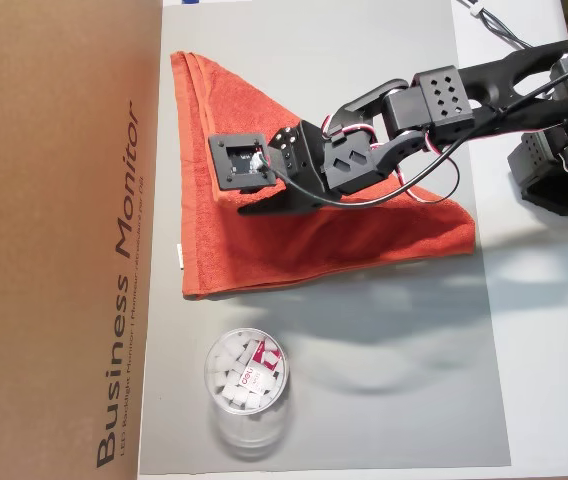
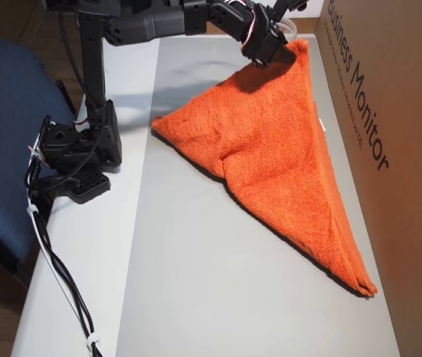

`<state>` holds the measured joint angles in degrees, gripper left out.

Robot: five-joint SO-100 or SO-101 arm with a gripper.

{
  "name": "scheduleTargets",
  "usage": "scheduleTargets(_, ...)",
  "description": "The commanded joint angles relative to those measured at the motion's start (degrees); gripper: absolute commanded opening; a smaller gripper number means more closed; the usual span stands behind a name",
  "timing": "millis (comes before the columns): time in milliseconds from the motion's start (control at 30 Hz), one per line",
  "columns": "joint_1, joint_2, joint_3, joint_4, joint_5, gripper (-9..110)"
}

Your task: Fold the blanket.

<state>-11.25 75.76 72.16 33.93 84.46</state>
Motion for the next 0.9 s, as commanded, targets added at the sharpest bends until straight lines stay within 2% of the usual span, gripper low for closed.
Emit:
scheduleTargets(0,-0.26,-1.41,-5.54,-1.05,0.00,0)
scheduleTargets(867,0.70,-25.49,-23.99,-1.05,-0.09,0)
